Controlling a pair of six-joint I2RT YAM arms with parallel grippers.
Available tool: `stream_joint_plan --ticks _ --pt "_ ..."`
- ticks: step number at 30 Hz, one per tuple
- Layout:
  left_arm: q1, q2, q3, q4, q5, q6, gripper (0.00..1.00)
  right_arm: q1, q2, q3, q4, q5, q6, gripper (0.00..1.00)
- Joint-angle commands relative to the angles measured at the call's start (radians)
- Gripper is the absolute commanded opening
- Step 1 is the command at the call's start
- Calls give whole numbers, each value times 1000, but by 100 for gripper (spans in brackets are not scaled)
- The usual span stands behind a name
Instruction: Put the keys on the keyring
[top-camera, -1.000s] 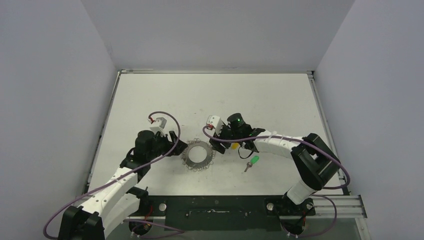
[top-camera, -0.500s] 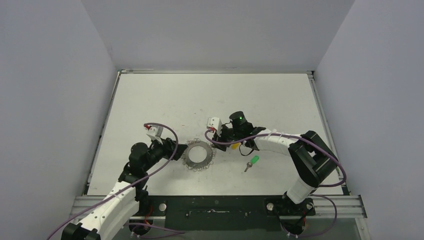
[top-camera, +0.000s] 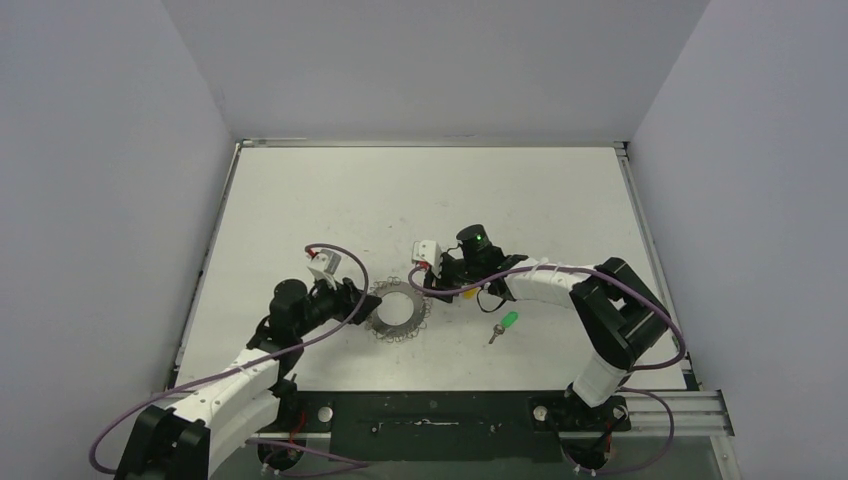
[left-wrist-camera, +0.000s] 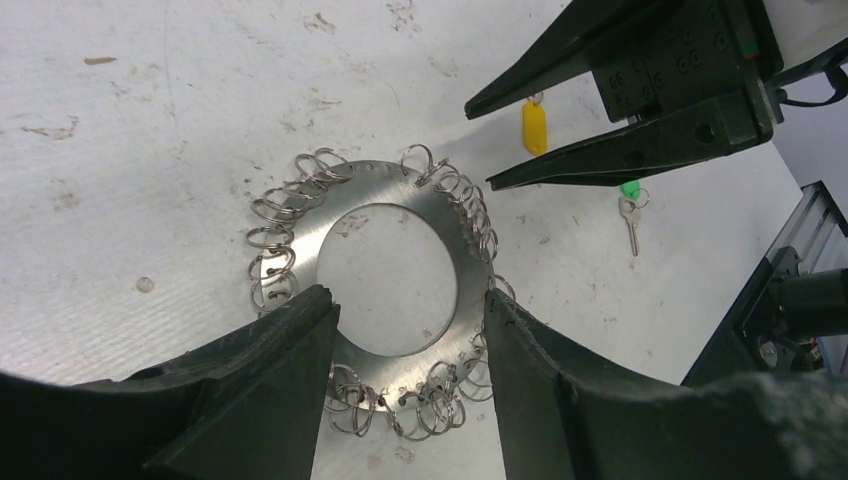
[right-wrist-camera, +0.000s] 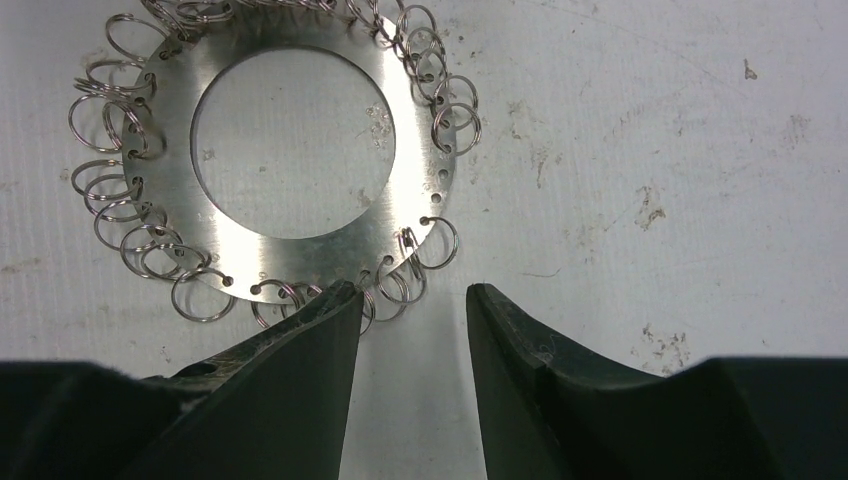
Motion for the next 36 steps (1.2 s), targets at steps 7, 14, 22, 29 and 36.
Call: stream_joint_plan --ticks 7,14,22,29,36 --pt "-140 150 104 75 5 119 53 2 13 29 31 -61 -93 36" --pt "-244 228 185 -2 -40 204 49 3 43 69 -31 -105 -183 24" --pt "-277 239 205 -32 -83 224 48 3 95 125 -54 -75 -207 22" --pt "-280 211 196 -60 -113 236 49 3 122 159 -114 -104 -244 23" --pt "-281 198 192 -72 -133 239 49 3 130 167 -134 -153 -262 21"
